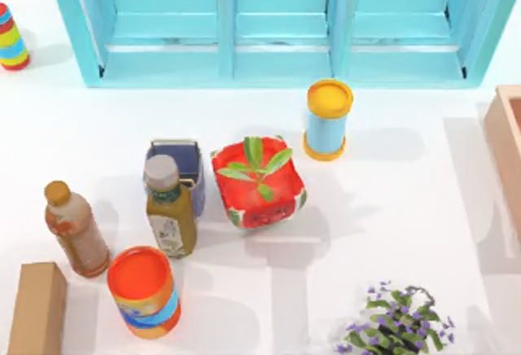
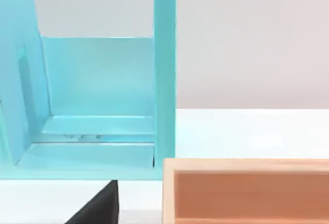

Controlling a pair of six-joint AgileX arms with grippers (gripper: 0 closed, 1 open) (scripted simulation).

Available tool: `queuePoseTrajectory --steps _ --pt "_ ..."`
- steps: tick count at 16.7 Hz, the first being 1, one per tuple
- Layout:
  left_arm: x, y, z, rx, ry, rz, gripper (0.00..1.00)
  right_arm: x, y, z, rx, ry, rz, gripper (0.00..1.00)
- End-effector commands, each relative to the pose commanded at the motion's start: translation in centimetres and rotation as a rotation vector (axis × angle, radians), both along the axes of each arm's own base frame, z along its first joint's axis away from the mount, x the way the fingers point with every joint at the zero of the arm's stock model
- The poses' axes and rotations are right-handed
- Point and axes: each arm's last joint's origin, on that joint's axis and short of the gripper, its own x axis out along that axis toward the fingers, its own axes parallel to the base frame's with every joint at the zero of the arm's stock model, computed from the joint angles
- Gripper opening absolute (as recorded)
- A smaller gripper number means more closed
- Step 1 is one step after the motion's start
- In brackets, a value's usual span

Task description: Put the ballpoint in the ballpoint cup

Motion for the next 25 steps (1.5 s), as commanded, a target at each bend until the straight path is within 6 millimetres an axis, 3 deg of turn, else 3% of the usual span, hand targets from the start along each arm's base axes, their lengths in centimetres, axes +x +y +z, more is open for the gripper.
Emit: queuePoseTrajectory --steps 6,7,10,15,20,23,25 --pt "0.0 0.0 0.0 0.000 0.000 0.000 0.00 0.0 0.0 0.0 0.000 0.000 0.000 1.00" --pt "-1.2 1.3 2.9 0.051 -0.015 0.030 0.00 0.0 0.0 0.0 0.000 0.000 0.000 1.00" --pt "-2.0 2.1 3.8 0.059 -0.016 0.041 0.00 0.0 0.0 0.0 0.000 0.000 0.000 1.00" --pt "-7.2 3.8 8.7 0.052 0.008 0.054 0.00 0.0 0.0 0.0 0.000 0.000 0.000 1.00" --pt "-13.7 2.8 14.7 0.009 0.021 0.041 0.00 0.0 0.0 0.0 0.000 0.000 0.000 1.00" --pt "-15.9 1.8 17.5 0.044 -0.009 0.032 0.00 0.0 0.0 0.0 0.000 0.000 0.000 1.00" --pt "-16.2 1.6 17.9 0.051 -0.015 0.030 0.00 0.0 0.0 0.0 0.000 0.000 0.000 1.00"
